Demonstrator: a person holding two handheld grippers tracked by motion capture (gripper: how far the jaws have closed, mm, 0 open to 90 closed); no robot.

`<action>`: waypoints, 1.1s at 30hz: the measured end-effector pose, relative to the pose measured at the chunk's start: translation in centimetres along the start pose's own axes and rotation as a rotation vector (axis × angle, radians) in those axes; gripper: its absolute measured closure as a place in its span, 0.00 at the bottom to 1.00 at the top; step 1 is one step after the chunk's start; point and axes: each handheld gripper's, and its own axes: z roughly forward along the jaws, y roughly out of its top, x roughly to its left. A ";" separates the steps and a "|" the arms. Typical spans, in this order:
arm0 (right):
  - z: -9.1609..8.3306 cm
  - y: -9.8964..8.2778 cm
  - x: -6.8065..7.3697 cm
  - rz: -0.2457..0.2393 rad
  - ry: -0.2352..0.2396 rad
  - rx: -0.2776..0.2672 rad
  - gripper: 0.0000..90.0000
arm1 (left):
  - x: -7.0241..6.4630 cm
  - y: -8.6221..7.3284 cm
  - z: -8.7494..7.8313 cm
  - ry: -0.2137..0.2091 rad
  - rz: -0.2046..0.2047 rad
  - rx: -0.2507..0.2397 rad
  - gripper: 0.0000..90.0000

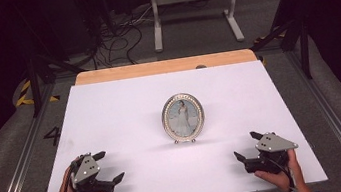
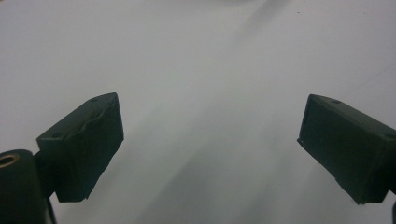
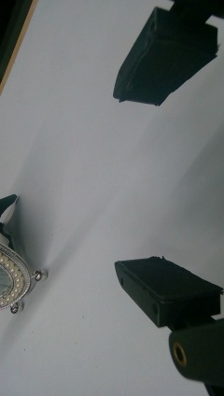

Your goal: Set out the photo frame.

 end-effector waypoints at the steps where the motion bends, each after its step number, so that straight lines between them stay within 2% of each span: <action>1: 0.0 0.0 0.0 0.003 0.001 -0.001 0.17 | 0.0 0.0 0.0 -0.001 -0.003 -0.003 0.08; 13: -0.1 0.0 -0.1 0.004 -0.001 -0.009 0.17 | 0.2 0.1 0.0 -0.001 -0.012 -0.014 0.08; 21: -0.2 0.0 -0.2 0.007 -0.005 -0.017 0.16 | 0.4 0.1 0.3 0.008 -0.018 0.000 0.08; 26: -0.2 -0.1 -0.4 0.013 -0.016 -0.017 0.16 | 0.5 0.1 0.1 0.017 -0.021 -0.008 0.07; 33: -0.2 -0.1 -0.5 0.024 -0.025 -0.016 0.16 | 0.7 0.1 0.1 -0.001 -0.033 -0.019 0.07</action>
